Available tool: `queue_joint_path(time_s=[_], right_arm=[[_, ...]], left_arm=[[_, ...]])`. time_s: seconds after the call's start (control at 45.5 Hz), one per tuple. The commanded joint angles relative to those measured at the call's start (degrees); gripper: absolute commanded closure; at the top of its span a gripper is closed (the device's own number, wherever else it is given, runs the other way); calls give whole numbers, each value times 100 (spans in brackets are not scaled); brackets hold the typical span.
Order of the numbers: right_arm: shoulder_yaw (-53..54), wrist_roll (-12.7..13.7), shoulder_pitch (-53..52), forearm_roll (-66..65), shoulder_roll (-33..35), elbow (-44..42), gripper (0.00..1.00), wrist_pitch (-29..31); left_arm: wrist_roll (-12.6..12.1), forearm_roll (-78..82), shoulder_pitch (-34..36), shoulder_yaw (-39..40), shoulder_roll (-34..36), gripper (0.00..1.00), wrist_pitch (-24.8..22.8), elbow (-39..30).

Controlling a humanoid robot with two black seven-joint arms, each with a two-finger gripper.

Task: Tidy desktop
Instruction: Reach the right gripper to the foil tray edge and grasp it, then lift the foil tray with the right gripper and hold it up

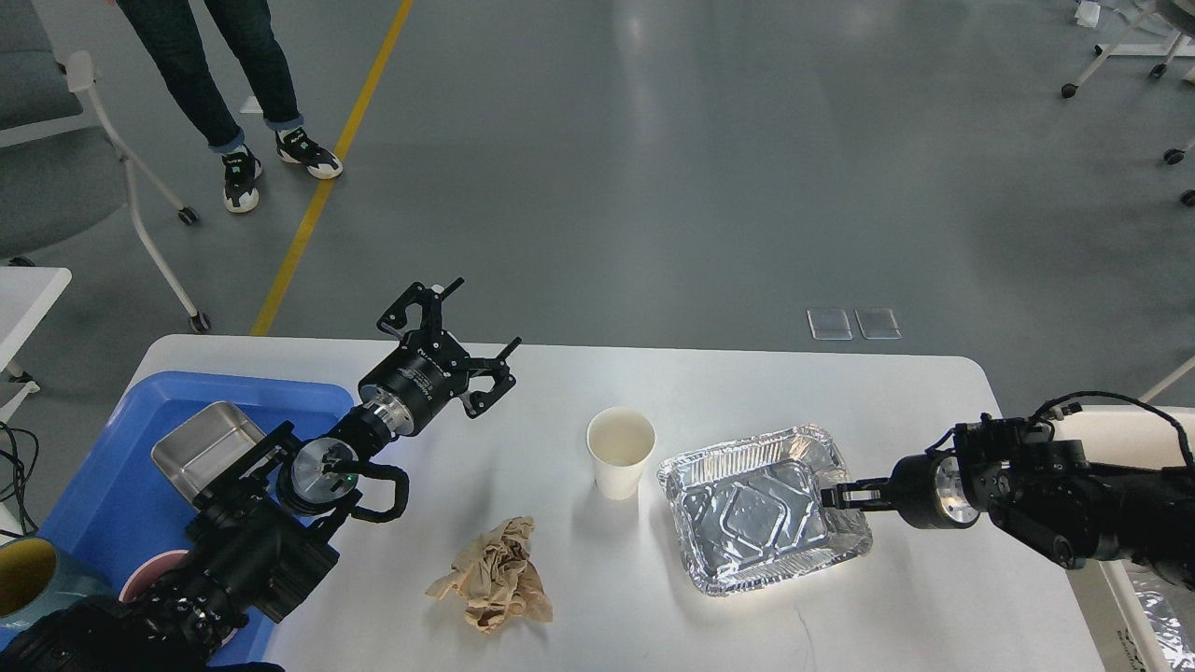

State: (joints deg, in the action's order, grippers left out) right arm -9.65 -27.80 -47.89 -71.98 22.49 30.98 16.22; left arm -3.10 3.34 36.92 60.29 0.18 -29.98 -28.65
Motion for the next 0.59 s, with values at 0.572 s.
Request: queue_joint_path(time_s=[0.572], right_arm=[[7,29,-300,1019,335,-57,100,1295]], left_arm=[[-24,0,113,-255,70,3,1,0]])
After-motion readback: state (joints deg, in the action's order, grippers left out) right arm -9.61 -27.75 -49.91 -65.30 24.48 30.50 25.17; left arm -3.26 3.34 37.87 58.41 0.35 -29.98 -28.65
